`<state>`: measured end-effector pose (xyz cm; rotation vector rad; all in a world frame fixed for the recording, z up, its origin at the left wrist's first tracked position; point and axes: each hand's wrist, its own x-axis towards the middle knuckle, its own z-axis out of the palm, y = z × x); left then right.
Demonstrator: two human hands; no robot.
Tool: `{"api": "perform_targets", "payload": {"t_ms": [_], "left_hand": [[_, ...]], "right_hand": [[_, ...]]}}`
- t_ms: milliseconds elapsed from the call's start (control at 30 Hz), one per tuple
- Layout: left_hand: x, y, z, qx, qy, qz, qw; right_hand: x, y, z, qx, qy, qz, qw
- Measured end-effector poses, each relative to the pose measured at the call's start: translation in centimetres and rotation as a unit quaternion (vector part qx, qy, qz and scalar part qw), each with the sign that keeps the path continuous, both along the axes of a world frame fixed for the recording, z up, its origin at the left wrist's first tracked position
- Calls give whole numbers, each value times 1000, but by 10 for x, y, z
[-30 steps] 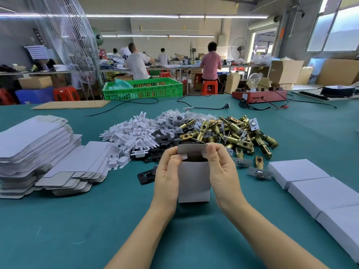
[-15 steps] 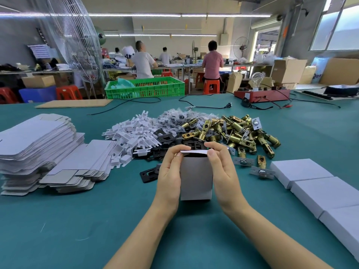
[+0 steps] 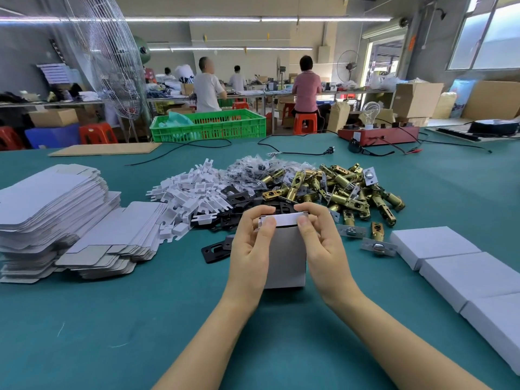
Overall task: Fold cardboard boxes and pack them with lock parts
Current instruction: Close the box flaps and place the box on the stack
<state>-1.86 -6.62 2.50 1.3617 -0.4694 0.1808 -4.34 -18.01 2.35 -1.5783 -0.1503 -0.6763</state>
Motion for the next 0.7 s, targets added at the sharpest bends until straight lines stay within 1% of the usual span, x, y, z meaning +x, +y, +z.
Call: {"api": "perform_targets", "payload": {"t_ms": [167, 433, 600, 700], "left_hand": [[-1, -1, 2, 16, -20, 12, 1000], [-2, 4, 4, 54, -61, 0, 997], [-1, 7, 3, 53, -54, -20, 997], [-1, 7, 3, 54, -51, -17, 997]], "right_hand": [[0, 0, 1, 0, -4, -9, 1000], [-2, -2, 4, -17, -14, -13, 1000], [-2, 1, 2, -24, -10, -16, 1000], [-1, 1, 1, -50, -10, -26, 998]]}}
